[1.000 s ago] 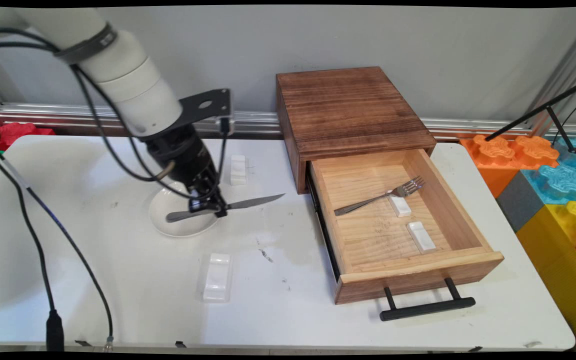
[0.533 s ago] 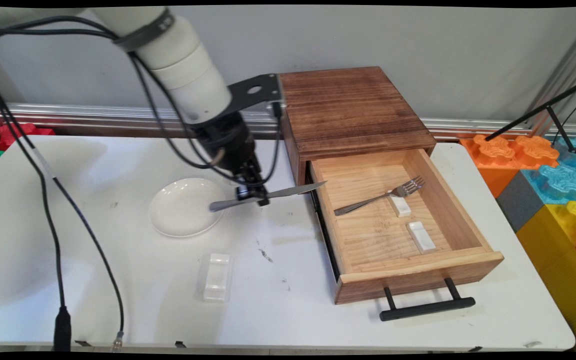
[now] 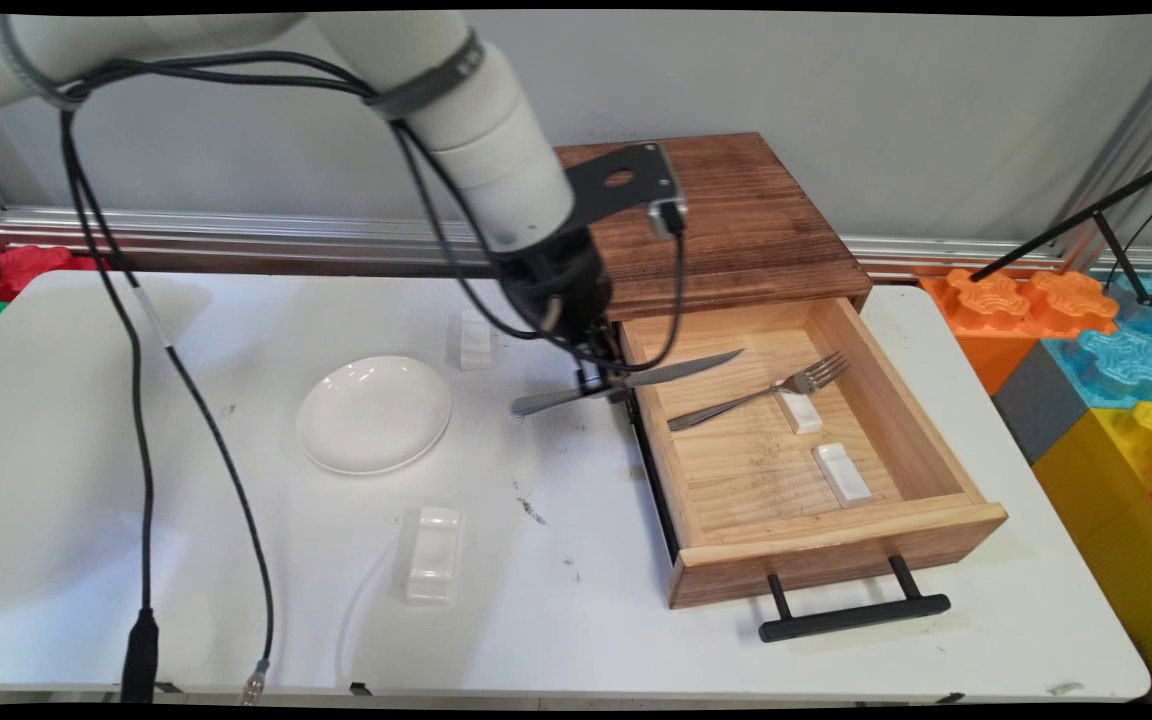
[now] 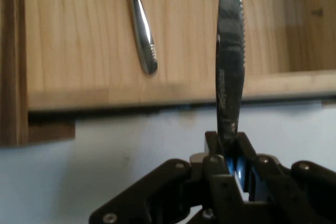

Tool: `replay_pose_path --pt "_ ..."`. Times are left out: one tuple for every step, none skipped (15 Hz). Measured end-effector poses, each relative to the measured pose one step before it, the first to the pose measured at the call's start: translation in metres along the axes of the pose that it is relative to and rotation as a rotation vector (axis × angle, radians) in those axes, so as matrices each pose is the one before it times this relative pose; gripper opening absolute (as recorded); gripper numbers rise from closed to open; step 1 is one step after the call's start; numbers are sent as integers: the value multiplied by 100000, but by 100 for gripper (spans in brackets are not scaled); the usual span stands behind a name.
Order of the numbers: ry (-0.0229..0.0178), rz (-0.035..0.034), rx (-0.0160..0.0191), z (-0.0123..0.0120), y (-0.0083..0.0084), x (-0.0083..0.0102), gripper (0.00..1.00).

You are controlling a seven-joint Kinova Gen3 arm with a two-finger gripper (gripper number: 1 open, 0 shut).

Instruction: Place the picked object into the drawer

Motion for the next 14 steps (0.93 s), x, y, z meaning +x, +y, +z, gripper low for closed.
replay_pose_path --pt "613 -104 322 396 144 765 0" --pt "699 -284 392 460 173 839 0" --pt "695 -352 394 445 181 797 0" --pt "680 -333 382 469 197 836 0" --pt "570 -419 322 396 172 689 0" --pt "609 -475 376 422 193 738 0" --pt "648 -424 316 434 206 766 0" --pt "517 -390 268 351 178 621 0" --pt "324 -304 176 221 107 375 0" --pt "440 -331 277 334 159 561 0" --pt "502 -319 263 375 182 626 0" --pt "392 -419 300 352 154 533 0" --pt "239 -352 262 321 133 451 0" --pt "237 -391 301 378 152 512 0"
